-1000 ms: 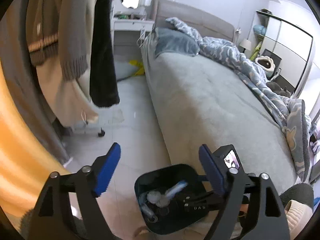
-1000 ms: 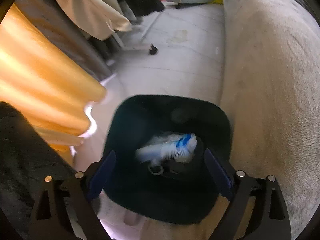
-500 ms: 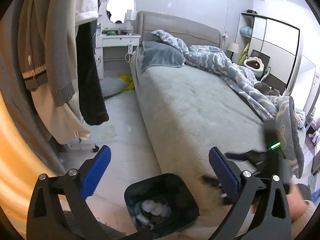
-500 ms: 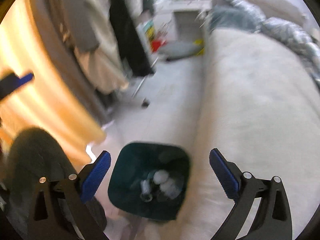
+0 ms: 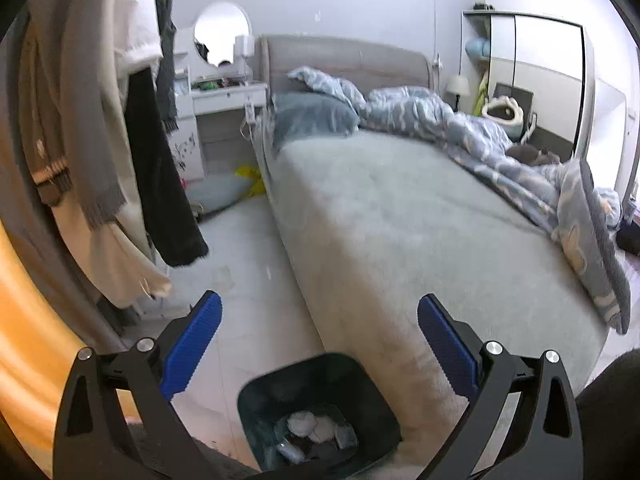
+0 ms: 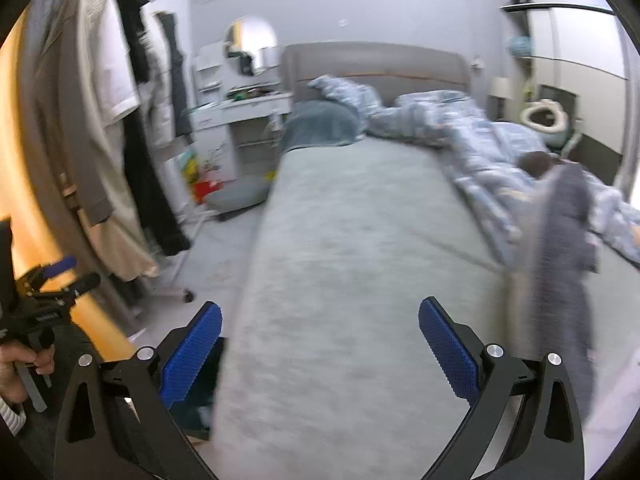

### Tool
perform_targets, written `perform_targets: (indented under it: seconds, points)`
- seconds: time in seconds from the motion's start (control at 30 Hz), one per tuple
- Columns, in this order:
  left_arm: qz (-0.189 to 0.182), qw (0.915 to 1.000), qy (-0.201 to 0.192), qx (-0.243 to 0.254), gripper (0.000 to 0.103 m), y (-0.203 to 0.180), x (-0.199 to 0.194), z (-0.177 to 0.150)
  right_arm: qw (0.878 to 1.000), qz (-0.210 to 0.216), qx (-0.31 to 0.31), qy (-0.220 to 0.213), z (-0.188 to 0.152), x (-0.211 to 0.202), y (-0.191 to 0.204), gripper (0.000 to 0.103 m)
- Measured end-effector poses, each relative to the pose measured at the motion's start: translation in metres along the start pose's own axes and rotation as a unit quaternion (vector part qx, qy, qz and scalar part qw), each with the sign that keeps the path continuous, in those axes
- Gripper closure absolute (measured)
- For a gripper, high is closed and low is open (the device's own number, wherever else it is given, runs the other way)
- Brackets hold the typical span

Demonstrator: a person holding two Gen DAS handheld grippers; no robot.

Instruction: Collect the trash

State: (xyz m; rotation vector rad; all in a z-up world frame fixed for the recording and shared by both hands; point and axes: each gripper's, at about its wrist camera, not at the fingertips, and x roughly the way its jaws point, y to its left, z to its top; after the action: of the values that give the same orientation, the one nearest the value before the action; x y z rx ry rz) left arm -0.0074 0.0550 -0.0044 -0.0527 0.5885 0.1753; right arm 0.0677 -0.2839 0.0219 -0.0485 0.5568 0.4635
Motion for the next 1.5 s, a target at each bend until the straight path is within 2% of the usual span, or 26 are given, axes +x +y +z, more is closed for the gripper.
perform_targets:
  seconds: [0.1,0.23,0.47,0.7,1.5]
  points:
    - [-0.007,0.9998,0.020,-0.004,0.003,-0.006,0.013,-0.009,0.999,-0.031,0.001,0.009,-0.007,-0.006,-0.017,0.003]
    - [-0.007,0.9997,0.025,-0.005,0.003,-0.009,0.017,-0.015,1.000,-0.014,0.020,0.014,-0.015,-0.004,-0.030,0.003]
    - [-0.019,0.9995,0.019,-0.020,0.003,-0.007,0.015,-0.016,0.998,0.046,0.041,0.008,-0.017,-0.003,-0.033,0.003]
    - [-0.014,0.9995,0.021,-0.017,0.003,-0.011,0.015,-0.017,0.998,0.058,0.011,0.032,-0.014,0.004,-0.016,0.003]
    - [-0.017,0.9995,0.020,-0.019,0.003,-0.012,0.019,-0.021,0.997,0.054,-0.013,0.046,-0.014,0.008,-0.002,0.003]
